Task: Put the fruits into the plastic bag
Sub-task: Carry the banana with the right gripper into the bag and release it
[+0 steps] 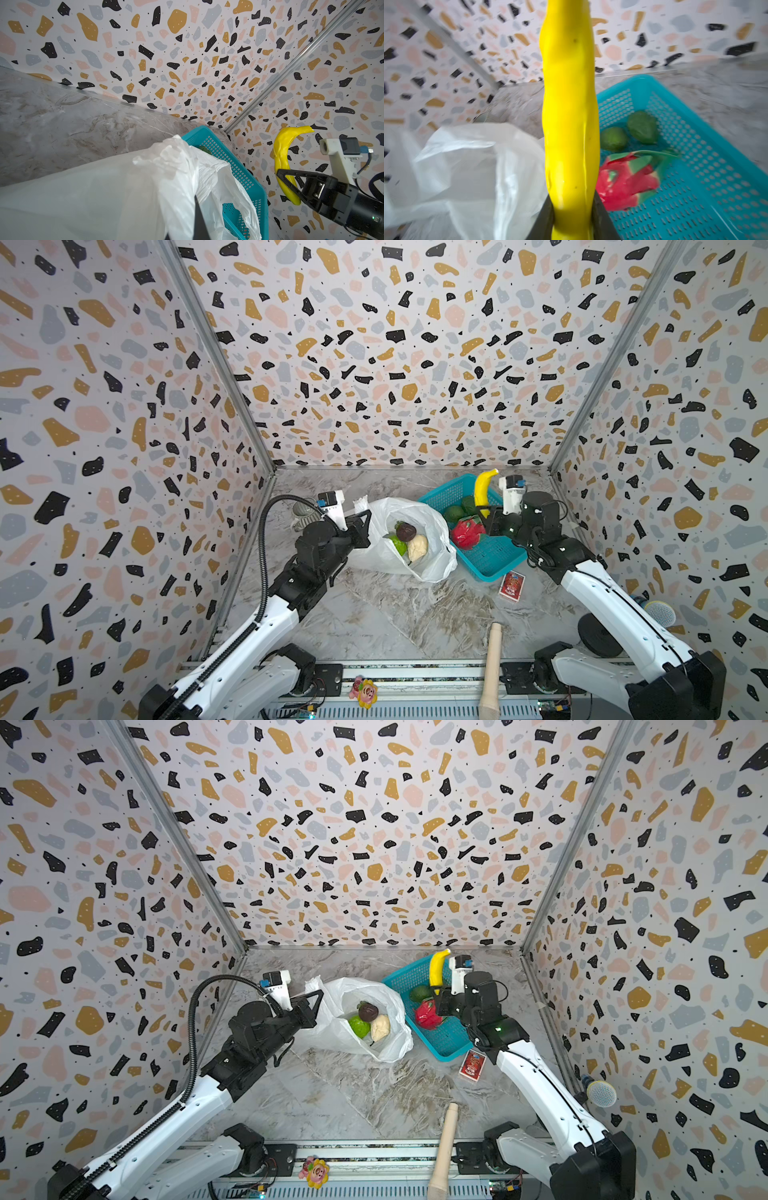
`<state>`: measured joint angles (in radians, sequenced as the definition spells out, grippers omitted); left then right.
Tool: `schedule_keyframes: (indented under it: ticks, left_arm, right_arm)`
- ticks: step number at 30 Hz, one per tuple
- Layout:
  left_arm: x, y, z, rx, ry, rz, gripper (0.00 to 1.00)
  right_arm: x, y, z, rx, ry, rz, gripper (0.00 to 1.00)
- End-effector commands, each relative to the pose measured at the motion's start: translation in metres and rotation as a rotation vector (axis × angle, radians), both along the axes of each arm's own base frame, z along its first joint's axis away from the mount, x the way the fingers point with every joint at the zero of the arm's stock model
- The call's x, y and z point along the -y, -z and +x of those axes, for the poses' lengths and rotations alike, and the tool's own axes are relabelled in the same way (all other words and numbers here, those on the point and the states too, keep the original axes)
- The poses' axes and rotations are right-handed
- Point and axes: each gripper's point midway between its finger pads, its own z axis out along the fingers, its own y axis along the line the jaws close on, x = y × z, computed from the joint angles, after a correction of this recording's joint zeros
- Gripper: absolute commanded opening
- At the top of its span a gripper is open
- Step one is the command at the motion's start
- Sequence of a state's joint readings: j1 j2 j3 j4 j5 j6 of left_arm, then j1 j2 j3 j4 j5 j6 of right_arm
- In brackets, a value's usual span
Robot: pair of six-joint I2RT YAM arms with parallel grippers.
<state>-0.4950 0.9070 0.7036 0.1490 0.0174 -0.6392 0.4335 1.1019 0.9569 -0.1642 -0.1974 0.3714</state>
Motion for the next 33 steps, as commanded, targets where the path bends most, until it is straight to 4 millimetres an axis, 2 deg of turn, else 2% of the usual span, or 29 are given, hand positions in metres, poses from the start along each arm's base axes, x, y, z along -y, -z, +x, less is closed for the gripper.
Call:
schedule_keyframes:
  ticks: [1, 3, 5, 8, 12, 17, 21, 29, 30, 31, 32, 33]
  left_arm:
    - [0.003, -0.019, -0.001, 0.053, 0.015, -0.016, 0.00]
    - [0.003, -0.019, -0.001, 0.051, 0.014, -0.018, 0.00]
    - [0.002, -0.020, -0.001, 0.052, 0.010, -0.018, 0.00]
    - [0.003, -0.021, -0.001, 0.054, 0.013, -0.017, 0.00]
    - [0.003, -0.027, -0.006, 0.080, 0.029, -0.010, 0.00]
    - [0.004, -0.038, -0.016, 0.132, 0.068, 0.003, 0.00]
    - [0.007, -0.042, -0.022, 0.158, 0.096, -0.002, 0.00]
    - [0.008, -0.042, -0.021, 0.154, 0.099, -0.034, 0.00]
    - [0.008, -0.042, -0.021, 0.154, 0.098, -0.038, 0.00]
    - [0.008, -0.042, -0.021, 0.153, 0.097, -0.044, 0.00]
    - [0.008, -0.042, -0.021, 0.152, 0.096, -0.048, 0.00]
    - [0.008, -0.041, -0.020, 0.149, 0.094, -0.050, 0.00]
  right_arm:
    - [-0.061, -0.023, -0.038, 0.092, -0.318, -0.012, 0.22]
    - [-0.091, -0.017, -0.063, 0.094, -0.441, -0.042, 0.22]
    - [-0.112, -0.007, -0.080, 0.088, -0.515, -0.068, 0.22]
    - [-0.130, 0.017, -0.087, 0.030, -0.563, -0.104, 0.22]
    - [-0.141, 0.055, -0.076, -0.076, -0.545, -0.161, 0.22]
    - [-0.151, 0.083, -0.053, -0.138, -0.495, -0.228, 0.22]
    - [-0.166, 0.093, -0.036, -0.154, -0.479, -0.271, 0.22]
    - [-0.231, 0.109, -0.016, -0.172, -0.543, -0.280, 0.25]
    - [-0.236, 0.110, -0.014, -0.173, -0.550, -0.278, 0.27]
    - [-0.241, 0.109, -0.012, -0.172, -0.560, -0.271, 0.35]
    - [-0.245, 0.105, -0.012, -0.167, -0.568, -0.262, 0.48]
    - [-0.246, 0.100, -0.012, -0.157, -0.572, -0.253, 0.57]
